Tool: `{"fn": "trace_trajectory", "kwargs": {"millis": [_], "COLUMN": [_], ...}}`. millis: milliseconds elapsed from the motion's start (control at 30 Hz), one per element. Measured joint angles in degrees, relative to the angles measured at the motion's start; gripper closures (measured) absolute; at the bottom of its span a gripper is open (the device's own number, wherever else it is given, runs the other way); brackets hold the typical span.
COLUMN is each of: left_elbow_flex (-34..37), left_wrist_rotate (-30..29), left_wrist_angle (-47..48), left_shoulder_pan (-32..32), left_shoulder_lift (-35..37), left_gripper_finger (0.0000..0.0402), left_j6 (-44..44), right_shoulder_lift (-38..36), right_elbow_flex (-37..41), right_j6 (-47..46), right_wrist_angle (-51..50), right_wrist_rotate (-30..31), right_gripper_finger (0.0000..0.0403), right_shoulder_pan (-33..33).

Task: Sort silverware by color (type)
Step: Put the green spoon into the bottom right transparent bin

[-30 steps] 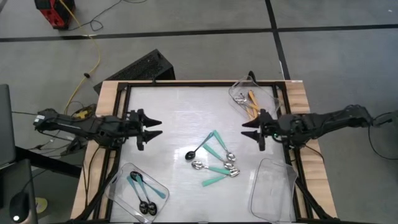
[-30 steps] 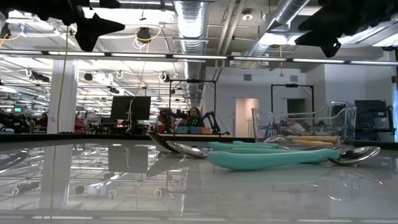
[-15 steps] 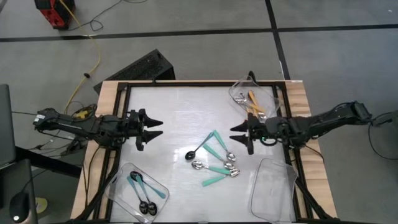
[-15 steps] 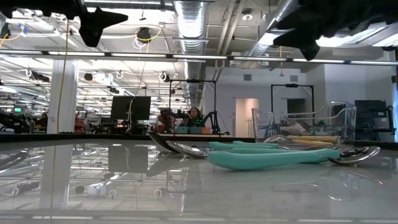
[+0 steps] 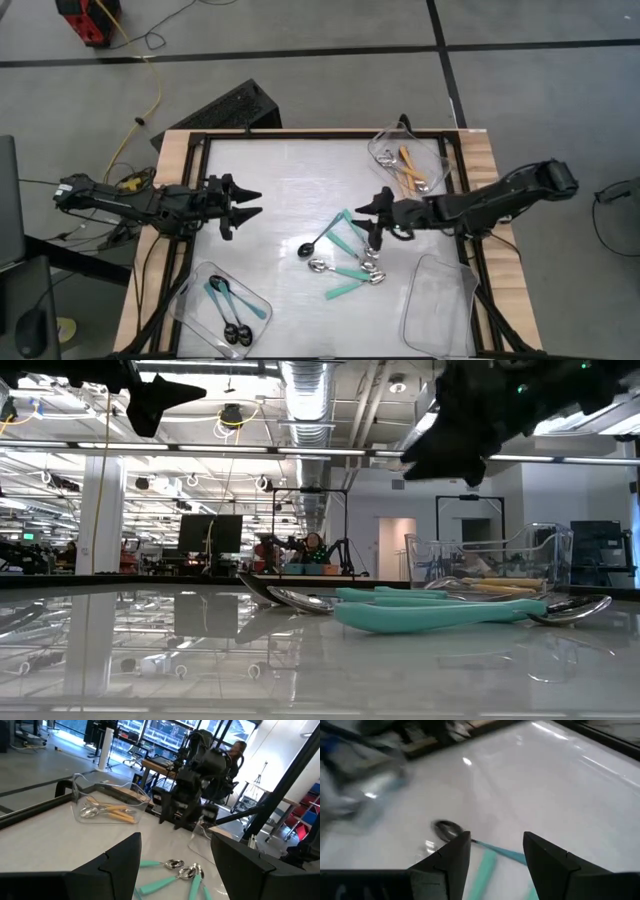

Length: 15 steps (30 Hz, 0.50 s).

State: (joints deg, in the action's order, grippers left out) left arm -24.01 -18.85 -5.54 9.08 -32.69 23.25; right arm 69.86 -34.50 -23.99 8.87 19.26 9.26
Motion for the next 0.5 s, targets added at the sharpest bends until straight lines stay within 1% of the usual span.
{"fn": "trace_trajectory", "kwargs": {"millis": [133, 233, 333, 500], "left_elbow_flex": [0.00, 0.00, 0.00, 0.00], "left_wrist_rotate": [0.02, 0.04, 0.04, 0.02], "left_wrist_angle": [0.06, 0.20, 0.11, 0.09], "left_shoulder_pan": [0.00, 0.00, 0.00, 0.00], "left_shoulder_lift": [0.00, 0.00, 0.00, -0.01], "left_gripper_finger": [0.0176, 0.0176, 0.0176, 0.0176], "left_j6": [0.07, 0.39, 0.39, 0.39], "right_shoulder_lift": [4.03, 6.09, 7.30, 7.37], "right_elbow_flex": [-2.34, -4.61, -7.03, -9.28], "right_j6": [-0.32, -2.88, -4.50, -12.30], "right_wrist_angle": [-4.90, -8.99, -14.35, -23.05], "right_wrist_rotate": [4.21, 7.57, 8.31, 10.21], "right_gripper_finger": [0.0196, 0.0196, 0.0196, 0.0196], "right_shoulder_pan": [0.85, 1.04, 1.18, 1.23]}}
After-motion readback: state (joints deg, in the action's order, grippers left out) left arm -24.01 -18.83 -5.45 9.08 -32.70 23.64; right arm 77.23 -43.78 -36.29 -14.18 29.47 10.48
